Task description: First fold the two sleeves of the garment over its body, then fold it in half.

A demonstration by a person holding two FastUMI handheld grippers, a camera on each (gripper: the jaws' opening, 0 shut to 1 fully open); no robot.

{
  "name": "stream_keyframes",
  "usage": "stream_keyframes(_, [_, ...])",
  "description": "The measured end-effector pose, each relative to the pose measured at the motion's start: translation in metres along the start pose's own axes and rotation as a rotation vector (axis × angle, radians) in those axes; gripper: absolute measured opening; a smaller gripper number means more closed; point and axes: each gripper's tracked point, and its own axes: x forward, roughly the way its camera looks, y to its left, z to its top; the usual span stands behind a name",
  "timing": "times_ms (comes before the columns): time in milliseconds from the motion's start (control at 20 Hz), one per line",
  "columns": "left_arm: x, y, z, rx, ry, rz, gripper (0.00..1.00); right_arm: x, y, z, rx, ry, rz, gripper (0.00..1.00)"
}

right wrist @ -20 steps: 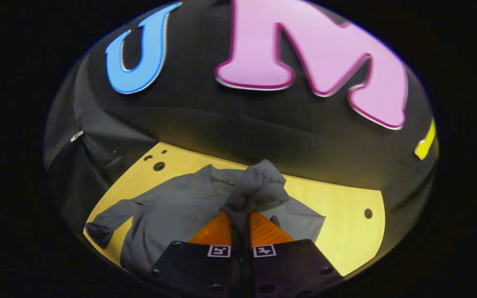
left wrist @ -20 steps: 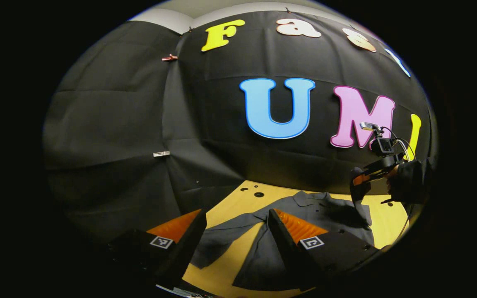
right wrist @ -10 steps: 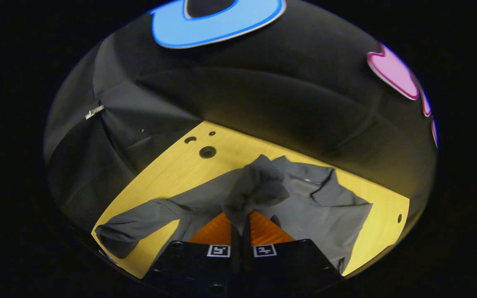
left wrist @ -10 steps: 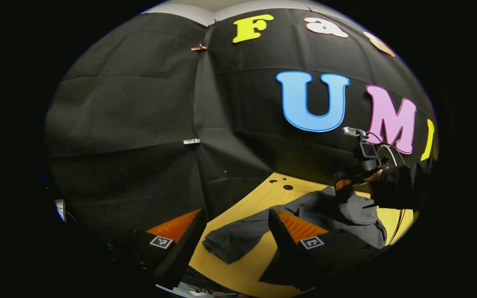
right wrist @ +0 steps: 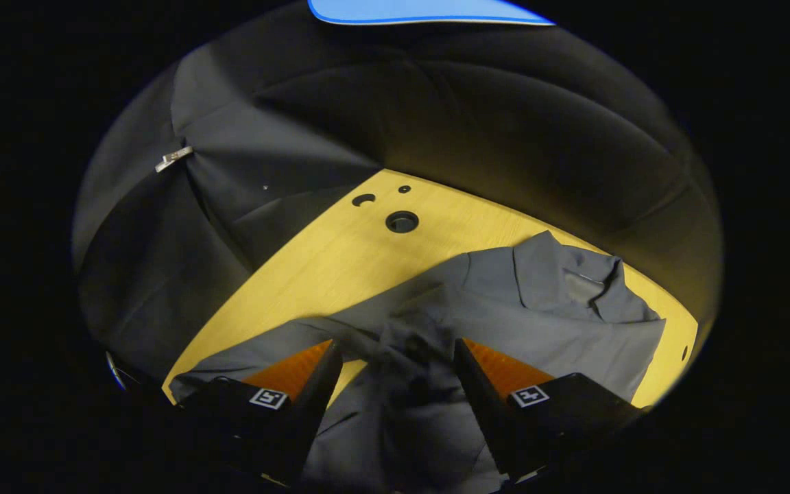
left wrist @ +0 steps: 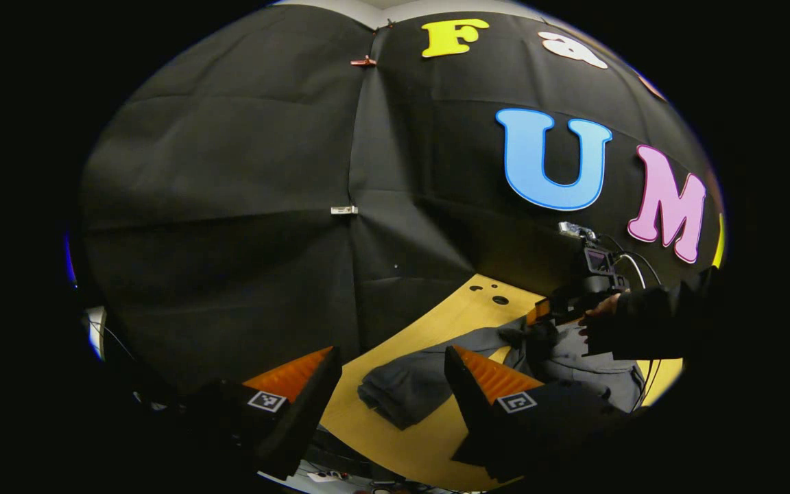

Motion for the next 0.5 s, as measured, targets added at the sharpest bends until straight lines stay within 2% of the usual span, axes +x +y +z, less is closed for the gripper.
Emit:
stream_keyframes(50, [0.006, 0.002, -0.008, -0.016, 0.018, -0.006, 0.96, -0.009, 0.002, 0.001, 0.0, -0.011, 0.007, 0.96])
stream_keyframes(100, [0.015, 0.005, -0.014, -0.028, 0.036, -0.01, 0.96, -0.021, 0.002, 0.002, -0.003, -0.027, 0.01, 1.0])
stream_keyframes(200, [0.034, 0.009, -0.033, -0.045, 0.086, -0.01, 0.96, -0.049, -0.003, 0.009, -0.017, -0.077, -0.003, 1.0])
stream_keyframes(350, [0.059, 0.015, -0.067, -0.059, 0.177, -0.001, 0.95, -0.099, -0.022, 0.019, -0.047, -0.169, -0.047, 1.0])
stream_keyframes(400, [0.066, 0.014, -0.076, -0.063, 0.201, -0.001, 0.92, -0.118, -0.031, 0.024, -0.057, -0.199, -0.068, 1.0])
stream_keyframes(450, [0.074, 0.014, -0.084, -0.068, 0.227, 0.0, 0.96, -0.137, -0.037, 0.026, -0.058, -0.229, -0.084, 1.0])
stream_keyframes(500, [0.083, 0.014, -0.092, -0.071, 0.252, 0.001, 0.96, -0.156, -0.044, 0.027, -0.054, -0.254, -0.098, 1.0])
